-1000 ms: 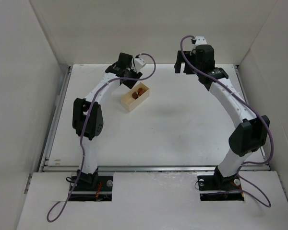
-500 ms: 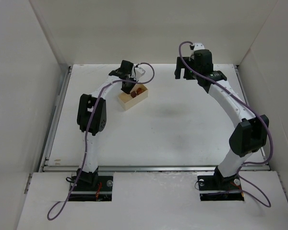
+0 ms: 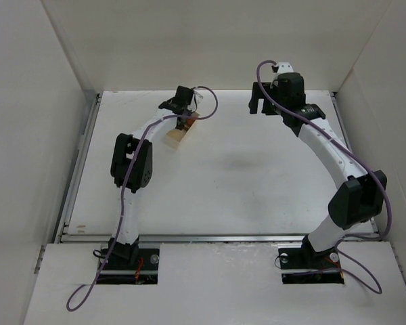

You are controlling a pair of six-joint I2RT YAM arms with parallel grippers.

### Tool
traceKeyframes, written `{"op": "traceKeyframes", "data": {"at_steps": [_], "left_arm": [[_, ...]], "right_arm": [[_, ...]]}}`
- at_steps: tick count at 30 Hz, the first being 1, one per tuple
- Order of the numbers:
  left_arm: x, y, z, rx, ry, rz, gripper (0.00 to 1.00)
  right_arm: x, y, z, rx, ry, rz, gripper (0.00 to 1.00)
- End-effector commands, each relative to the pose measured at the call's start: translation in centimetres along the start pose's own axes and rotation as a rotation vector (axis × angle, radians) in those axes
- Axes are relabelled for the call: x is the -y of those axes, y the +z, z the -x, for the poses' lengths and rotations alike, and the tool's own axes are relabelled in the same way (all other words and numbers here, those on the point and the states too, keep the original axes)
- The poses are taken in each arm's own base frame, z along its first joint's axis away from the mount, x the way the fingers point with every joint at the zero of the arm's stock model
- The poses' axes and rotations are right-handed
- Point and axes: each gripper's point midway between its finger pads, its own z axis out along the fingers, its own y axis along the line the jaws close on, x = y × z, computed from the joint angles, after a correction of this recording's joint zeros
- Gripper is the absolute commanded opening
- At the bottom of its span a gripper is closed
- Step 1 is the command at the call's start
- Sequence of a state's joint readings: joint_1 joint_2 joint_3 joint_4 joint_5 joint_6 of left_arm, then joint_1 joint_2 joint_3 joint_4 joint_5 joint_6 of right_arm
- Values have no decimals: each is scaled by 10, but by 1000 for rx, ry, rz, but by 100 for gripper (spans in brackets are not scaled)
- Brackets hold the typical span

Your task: Build the wood block tower

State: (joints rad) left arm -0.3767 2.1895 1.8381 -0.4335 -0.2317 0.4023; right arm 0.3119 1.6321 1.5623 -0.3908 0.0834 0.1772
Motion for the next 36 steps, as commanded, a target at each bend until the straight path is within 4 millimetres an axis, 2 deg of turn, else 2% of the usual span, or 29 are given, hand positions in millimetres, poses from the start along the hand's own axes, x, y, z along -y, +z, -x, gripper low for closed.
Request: {"op": "traceKeyframes", "data": {"at_steps": [1,2,4,5,8,10,12,13,14,15,16,17,20,21,23,25,26,28,29,30,31,32,35,36], "left_arm": [[-56,-27,-2,-52,49,408,0],[-73,-35,4,-49,83,539,0],[-73,-38,-8,-78,154,633,0],[-74,-49,-6,-79,172,701,0],[-54,-46,-9,-60,252,727,0],[-42,-43,-18,-75,282,719,0],[-33,-42,-18,-63,275,710,0],[-21,-40,-23,-77,308,678,0],[-18,-38,-27,-87,311,660,0],[-3,-36,-25,-70,300,631,0],[4,-32,-32,-97,323,579,4],[12,-33,-29,-87,320,554,25],[24,-29,-33,-97,299,502,34],[26,-29,-32,-96,288,480,42],[34,-30,-34,-111,260,419,50],[38,-34,-22,-93,221,369,61],[43,-32,-19,-84,198,307,77],[43,-39,-13,-96,138,221,100],[39,-42,-12,-95,106,183,100],[49,-42,-15,-106,92,94,100],[47,-48,-10,-89,58,70,100],[42,-54,-3,-62,28,54,100],[33,-59,-2,-45,-43,-23,100],[20,-61,0,-32,-94,-30,100]], "right_arm": [[-1,-17,17,66,17,1,98],[0,-21,18,72,17,2,98],[0,-23,14,78,27,4,98],[0,-27,15,82,28,5,98],[1,-33,11,81,37,5,98],[2,-35,5,72,45,3,98],[4,-45,10,93,47,-1,98],[7,-46,6,90,47,-15,99],[8,-48,2,84,47,-16,99],[9,-51,5,95,48,-23,99],[10,-54,3,95,48,-23,99],[12,-52,-3,83,47,-35,99],[11,-58,-1,93,48,-23,99],[12,-57,-6,83,47,-26,99],[10,-61,-3,91,47,-13,99],[10,-61,-3,91,47,-13,99],[10,-61,-3,91,47,-13,99],[8,-61,-3,89,47,-4,99],[6,-61,-4,86,46,8,99],[6,-61,-4,86,46,8,99],[4,-61,-4,84,46,19,99],[4,-57,-7,74,45,16,99],[2,-52,-9,62,44,26,99],[1,-54,-4,72,45,29,99]]}}
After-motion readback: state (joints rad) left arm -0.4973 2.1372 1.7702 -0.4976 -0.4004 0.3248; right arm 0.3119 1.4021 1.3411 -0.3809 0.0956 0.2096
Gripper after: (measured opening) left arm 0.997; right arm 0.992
